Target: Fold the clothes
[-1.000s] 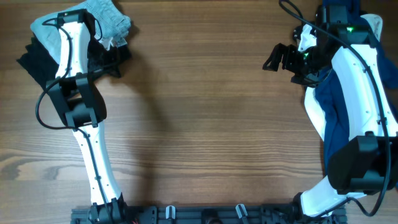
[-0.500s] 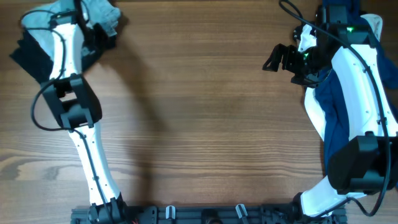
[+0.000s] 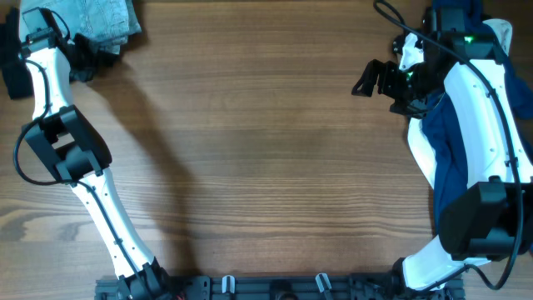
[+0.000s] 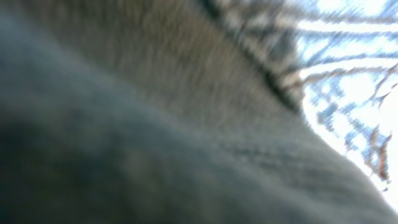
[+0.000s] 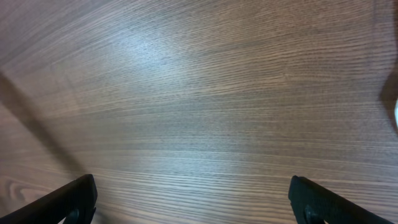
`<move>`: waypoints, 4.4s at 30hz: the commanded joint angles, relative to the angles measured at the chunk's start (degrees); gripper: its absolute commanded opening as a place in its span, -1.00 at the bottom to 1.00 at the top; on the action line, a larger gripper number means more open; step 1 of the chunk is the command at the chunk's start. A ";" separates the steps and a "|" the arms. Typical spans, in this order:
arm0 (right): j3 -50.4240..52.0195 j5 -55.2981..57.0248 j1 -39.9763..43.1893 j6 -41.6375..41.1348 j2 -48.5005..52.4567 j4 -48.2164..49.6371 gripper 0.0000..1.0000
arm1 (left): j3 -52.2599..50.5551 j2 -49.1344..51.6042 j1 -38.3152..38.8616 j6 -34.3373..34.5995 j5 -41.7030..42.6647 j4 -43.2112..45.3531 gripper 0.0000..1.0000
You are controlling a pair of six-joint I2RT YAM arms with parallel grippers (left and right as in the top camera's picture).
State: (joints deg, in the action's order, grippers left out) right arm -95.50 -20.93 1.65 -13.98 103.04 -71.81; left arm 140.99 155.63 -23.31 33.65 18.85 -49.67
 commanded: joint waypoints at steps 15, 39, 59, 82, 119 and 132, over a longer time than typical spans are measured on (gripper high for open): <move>-0.85 0.39 -0.17 0.50 -1.36 0.68 0.99 | 0.61 -13.27 0.00 -5.49 -15.67 -17.57 -0.92; -0.85 0.39 -0.17 0.48 -1.36 -0.04 0.99 | 0.59 -1.86 5.70 -20.11 -16.00 -7.26 -0.92; -0.85 0.39 -0.17 0.92 -1.36 -0.04 1.00 | 0.61 -4.92 -1.38 -17.94 -19.08 -20.98 -0.92; -0.85 0.37 -0.17 0.44 -1.36 -1.57 0.99 | 0.61 -3.58 -9.05 -13.68 -19.26 6.69 -0.61; -0.87 7.13 -0.17 2.97 -29.18 -5.05 1.00 | -4.57 -57.05 20.48 -28.72 1.97 -46.86 0.99; 3.21 12.41 -0.17 -4.66 -38.32 1.27 0.99 | -29.92 -82.95 36.11 -28.74 -3.10 -45.11 0.99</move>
State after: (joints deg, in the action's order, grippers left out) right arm -93.23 -9.96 1.61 -16.16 63.26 -70.50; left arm 111.87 73.54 12.45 6.04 16.93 -95.13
